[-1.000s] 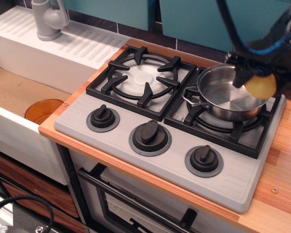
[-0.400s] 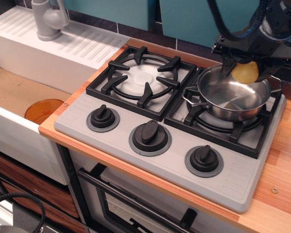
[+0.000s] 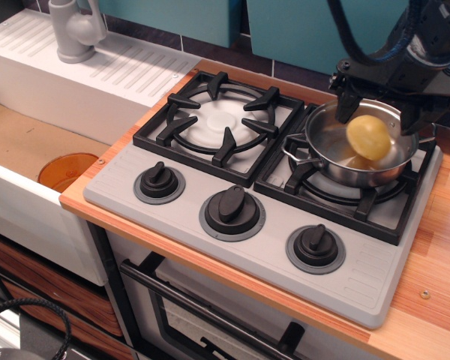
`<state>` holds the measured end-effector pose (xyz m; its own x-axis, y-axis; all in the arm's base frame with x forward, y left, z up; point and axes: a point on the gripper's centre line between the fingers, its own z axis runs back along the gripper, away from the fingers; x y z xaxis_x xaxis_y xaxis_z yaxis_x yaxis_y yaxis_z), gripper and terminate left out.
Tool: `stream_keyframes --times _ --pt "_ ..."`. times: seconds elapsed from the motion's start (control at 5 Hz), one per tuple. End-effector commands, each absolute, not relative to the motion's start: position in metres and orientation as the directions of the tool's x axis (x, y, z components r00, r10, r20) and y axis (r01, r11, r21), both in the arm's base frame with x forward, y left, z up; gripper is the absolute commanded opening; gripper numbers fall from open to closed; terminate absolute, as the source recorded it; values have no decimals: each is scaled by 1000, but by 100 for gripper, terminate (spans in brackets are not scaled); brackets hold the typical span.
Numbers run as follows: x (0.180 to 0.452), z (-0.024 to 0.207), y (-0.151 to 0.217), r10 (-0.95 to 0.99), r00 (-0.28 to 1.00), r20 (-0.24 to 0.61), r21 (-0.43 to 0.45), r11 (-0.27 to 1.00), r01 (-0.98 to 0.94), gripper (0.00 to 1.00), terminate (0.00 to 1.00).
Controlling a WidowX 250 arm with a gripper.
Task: Put pot or pan on stove and put potato in pot or pan
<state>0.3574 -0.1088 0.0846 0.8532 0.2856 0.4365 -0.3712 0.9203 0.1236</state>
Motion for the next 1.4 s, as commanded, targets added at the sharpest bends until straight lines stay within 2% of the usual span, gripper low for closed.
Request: stream_keyframes --times 0.0,0.2,0.4,0.8,1.0,1.2 --pt "361 129 -92 243 856 456 88 945 -314 100 0" --pt "364 140 -73 224 871 438 72 957 -282 100 0" --pt "370 138 -58 201 870 450 55 966 -251 100 0" --pt "373 129 -66 226 858 461 38 961 -274 100 0" --pt "371 127 -72 197 863 465 74 963 -259 100 0" --pt "371 121 -80 263 845 466 11 953 -303 100 100"
